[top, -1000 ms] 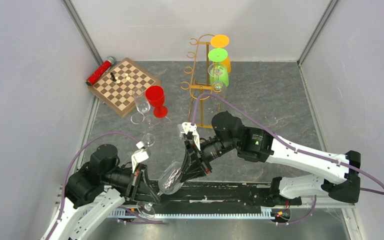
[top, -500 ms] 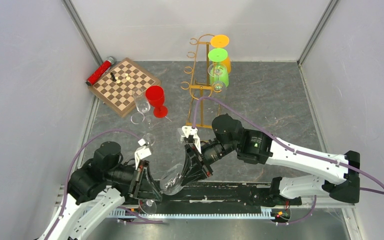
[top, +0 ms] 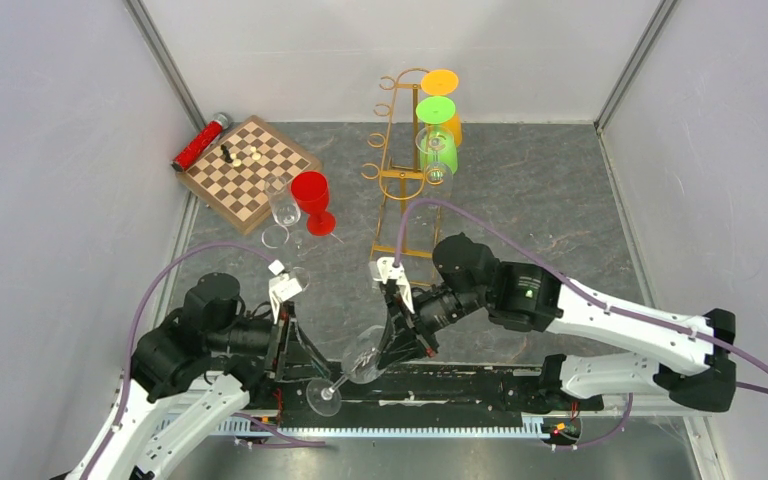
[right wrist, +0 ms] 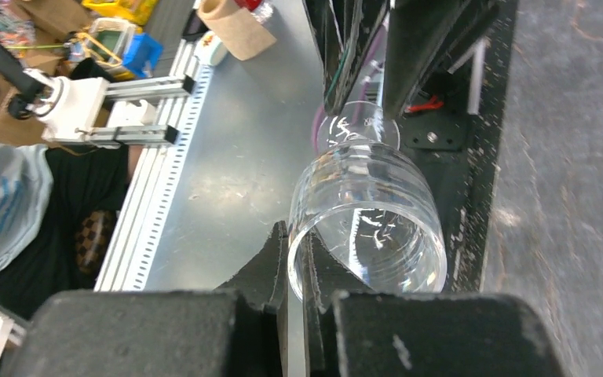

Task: Take the wine glass off the wine glass rack
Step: Place the wine glass at the center of the board.

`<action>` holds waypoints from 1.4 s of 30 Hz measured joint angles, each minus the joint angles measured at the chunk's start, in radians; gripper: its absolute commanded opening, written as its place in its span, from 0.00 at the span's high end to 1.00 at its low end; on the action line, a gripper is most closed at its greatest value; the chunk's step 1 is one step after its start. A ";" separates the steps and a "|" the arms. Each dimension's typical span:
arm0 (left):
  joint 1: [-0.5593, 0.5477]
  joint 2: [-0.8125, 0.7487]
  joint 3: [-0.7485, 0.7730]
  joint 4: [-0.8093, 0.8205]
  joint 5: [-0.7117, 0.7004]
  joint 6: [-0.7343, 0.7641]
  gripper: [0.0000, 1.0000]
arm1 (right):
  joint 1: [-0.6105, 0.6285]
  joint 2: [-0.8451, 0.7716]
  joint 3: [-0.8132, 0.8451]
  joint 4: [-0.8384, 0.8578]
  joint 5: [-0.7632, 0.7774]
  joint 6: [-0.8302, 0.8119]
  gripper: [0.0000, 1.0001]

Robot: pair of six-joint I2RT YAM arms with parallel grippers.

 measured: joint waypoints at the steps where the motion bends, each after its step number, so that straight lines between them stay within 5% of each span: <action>1: 0.000 0.007 0.009 -0.001 -0.020 0.003 0.51 | -0.002 -0.012 0.000 -0.025 0.019 -0.010 1.00; 10: 0.000 0.050 0.037 0.045 -0.208 0.010 0.51 | -0.069 -0.157 0.004 -0.298 0.358 -0.061 1.00; 24: 0.000 0.053 0.004 0.210 -0.362 0.005 0.52 | -0.236 -0.163 0.133 -0.618 0.900 -0.038 1.00; 31: 0.000 0.002 -0.043 0.267 -0.431 0.003 0.52 | -0.472 -0.113 0.133 -0.616 1.001 -0.056 1.00; 42: 0.000 -0.054 -0.079 0.291 -0.492 -0.012 0.52 | -0.904 0.123 0.220 -0.452 0.933 -0.101 1.00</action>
